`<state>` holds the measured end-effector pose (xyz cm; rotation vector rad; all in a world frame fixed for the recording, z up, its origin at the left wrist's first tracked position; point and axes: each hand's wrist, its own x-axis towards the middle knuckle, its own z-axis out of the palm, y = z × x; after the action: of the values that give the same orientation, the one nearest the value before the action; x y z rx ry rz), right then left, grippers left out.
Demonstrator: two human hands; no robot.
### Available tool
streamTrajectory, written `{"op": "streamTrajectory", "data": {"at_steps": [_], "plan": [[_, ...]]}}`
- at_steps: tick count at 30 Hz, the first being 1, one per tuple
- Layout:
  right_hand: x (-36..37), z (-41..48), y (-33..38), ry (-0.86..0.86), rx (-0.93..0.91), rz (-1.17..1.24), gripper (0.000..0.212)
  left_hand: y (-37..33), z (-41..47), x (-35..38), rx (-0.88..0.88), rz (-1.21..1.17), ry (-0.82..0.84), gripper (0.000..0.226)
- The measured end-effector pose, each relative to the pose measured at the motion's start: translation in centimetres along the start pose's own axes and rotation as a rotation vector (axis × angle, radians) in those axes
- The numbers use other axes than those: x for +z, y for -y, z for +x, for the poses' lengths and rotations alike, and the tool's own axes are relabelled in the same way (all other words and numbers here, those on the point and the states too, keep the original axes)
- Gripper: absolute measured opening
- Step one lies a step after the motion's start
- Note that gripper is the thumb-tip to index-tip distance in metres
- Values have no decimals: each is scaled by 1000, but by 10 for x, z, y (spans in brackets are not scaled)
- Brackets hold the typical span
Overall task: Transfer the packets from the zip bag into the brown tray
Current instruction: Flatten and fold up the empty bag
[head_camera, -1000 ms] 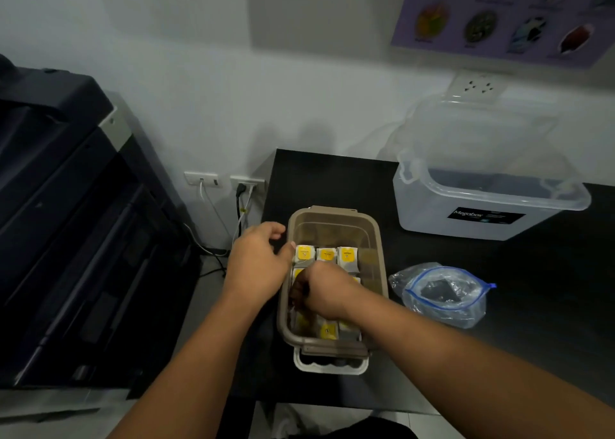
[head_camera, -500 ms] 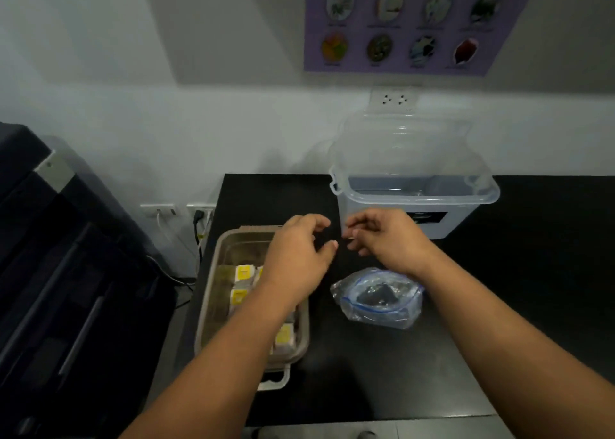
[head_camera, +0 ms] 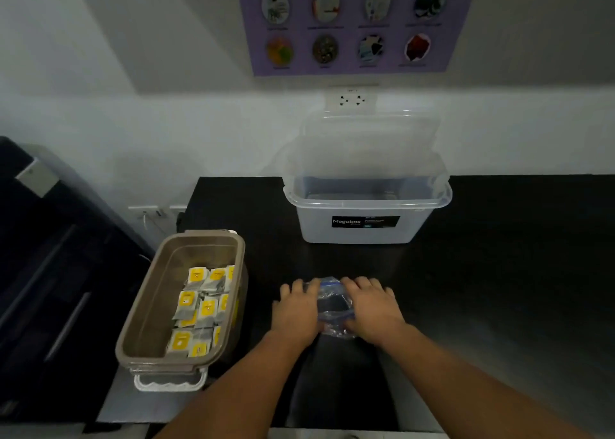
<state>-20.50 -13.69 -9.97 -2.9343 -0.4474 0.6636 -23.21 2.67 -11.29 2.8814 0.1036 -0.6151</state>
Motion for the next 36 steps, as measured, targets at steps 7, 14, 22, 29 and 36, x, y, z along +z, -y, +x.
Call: {"op": "streamTrajectory", "data": {"at_steps": [7,14,22,29,36], "plan": [[-8,24,-7,49,-24,142,50,7,-4,-7,-21,-352,-101,16],[-101,4,29,-102,-222,541,16,29,-48,-93,63,-911,-283,12],[-159,-61,160,-16,-684,1130,25,108,-155,-154,246,-1437,-513,42],[-125,-118,319,151,-814,1124,25,232,-273,-133,158,-1639,-707,64],[-32,-133,454,283,-783,1100,15,357,-352,-70,-129,-1711,-814,57]]}}
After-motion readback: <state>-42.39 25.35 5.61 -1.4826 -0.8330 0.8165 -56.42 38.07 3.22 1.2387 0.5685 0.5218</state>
